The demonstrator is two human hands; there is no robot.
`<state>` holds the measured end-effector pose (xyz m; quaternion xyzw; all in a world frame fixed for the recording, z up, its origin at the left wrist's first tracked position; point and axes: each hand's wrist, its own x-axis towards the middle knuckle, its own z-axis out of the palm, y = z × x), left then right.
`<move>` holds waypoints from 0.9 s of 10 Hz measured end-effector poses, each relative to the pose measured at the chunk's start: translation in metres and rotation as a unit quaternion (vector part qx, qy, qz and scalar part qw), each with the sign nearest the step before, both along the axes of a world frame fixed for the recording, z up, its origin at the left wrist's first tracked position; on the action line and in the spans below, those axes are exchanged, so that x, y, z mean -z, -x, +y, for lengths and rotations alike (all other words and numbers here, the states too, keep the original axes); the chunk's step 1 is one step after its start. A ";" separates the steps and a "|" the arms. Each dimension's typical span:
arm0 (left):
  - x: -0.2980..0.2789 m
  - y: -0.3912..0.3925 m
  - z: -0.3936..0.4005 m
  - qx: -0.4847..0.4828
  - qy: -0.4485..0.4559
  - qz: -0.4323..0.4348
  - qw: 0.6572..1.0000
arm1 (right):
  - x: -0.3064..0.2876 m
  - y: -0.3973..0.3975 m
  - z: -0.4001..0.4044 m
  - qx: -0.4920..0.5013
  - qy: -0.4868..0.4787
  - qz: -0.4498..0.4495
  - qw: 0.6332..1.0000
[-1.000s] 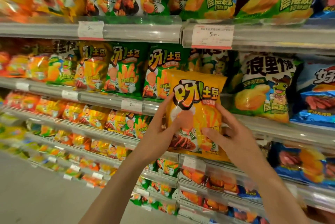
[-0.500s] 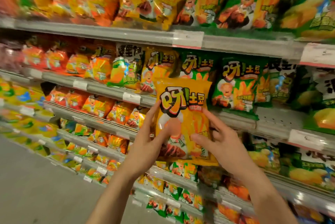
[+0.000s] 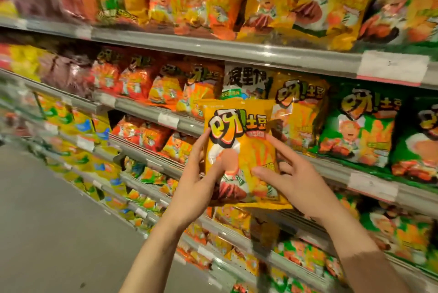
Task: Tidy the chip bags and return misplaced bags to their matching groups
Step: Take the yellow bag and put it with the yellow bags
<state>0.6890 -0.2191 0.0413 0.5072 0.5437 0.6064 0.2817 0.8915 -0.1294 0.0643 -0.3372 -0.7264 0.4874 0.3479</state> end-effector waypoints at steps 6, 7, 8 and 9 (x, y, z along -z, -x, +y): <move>-0.017 0.104 0.123 0.101 -0.008 0.009 0.995 | -0.013 0.090 0.082 0.106 -0.037 0.022 0.993; -0.015 0.119 0.134 0.148 -0.001 0.025 0.989 | -0.014 0.101 0.069 0.158 -0.038 0.010 0.987; -0.018 0.134 0.140 0.174 0.006 0.059 0.983 | -0.019 0.120 0.055 0.227 -0.020 0.007 0.974; -0.018 0.148 0.146 0.195 0.015 0.069 0.978 | -0.018 0.139 0.046 0.256 -0.026 -0.010 0.966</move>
